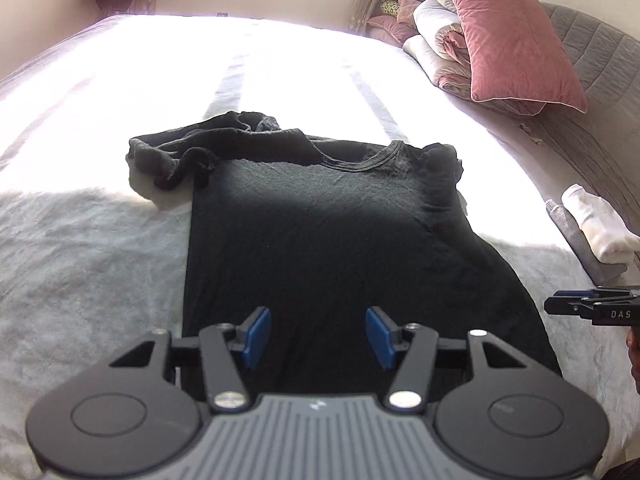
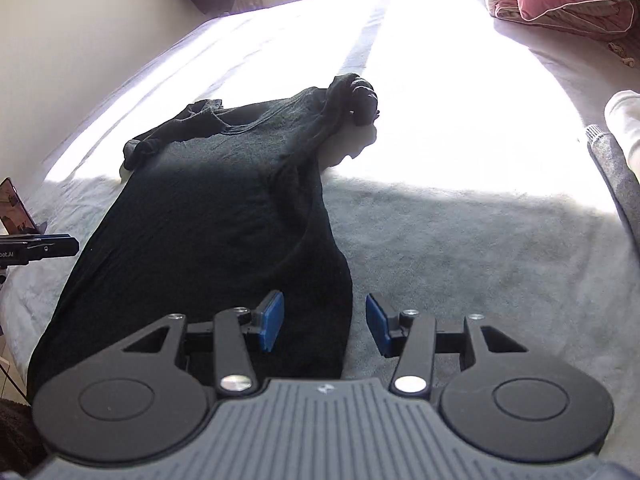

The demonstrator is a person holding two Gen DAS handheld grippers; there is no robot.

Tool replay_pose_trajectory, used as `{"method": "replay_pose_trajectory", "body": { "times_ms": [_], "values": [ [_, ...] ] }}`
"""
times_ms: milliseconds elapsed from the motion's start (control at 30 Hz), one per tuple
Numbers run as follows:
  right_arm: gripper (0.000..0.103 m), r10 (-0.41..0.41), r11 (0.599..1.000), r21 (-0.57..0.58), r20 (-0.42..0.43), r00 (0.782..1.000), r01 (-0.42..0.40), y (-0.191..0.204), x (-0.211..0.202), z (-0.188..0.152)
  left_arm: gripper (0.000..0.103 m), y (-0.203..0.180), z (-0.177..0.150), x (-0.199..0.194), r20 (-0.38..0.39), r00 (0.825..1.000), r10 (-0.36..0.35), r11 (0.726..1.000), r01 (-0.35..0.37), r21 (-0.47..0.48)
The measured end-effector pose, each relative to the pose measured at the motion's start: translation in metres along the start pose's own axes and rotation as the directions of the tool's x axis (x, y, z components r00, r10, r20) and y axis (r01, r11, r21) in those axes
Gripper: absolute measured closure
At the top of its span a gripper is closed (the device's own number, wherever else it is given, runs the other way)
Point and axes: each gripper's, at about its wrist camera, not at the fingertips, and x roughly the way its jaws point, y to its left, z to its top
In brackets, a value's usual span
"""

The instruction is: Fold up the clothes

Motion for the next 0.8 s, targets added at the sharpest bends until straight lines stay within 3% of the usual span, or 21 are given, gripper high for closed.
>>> {"method": "replay_pose_trajectory", "body": {
  "times_ms": [200, 400, 567, 633, 800],
  "values": [
    [0.053, 0.046, 0.997, 0.062, 0.062, 0.997, -0.05, -0.015, 0.033, 0.034, 0.05, -0.036, 0.03, 0.063, -0.056, 0.998, -0.02, 1.0, 0.021, 0.013],
    [0.053, 0.089, 0.978, 0.178, 0.12, 0.989, -0.109, -0.05, 0.066, 0.054, 0.05, -0.067, 0.065, 0.105, -0.051, 0.999, 0.01, 0.999, -0.008, 0.041],
    [0.053, 0.182, 0.947, 0.228, 0.199, 0.963, -0.226, -0.078, 0.078, 0.054, 0.049, -0.101, 0.099, 0.128, -0.041, 0.999, 0.025, 0.996, -0.021, 0.092],
    [0.053, 0.222, 0.934, 0.23, 0.225, 0.949, -0.273, -0.085, 0.082, 0.049, 0.049, -0.12, 0.111, 0.139, -0.035, 0.999, 0.038, 0.991, -0.033, 0.132],
    [0.053, 0.275, 0.945, 0.123, 0.201, 0.94, -0.303, -0.087, 0.076, 0.049, 0.044, -0.164, 0.129, 0.173, -0.009, 0.997, 0.078, 0.97, -0.074, 0.23]
  ]
}}
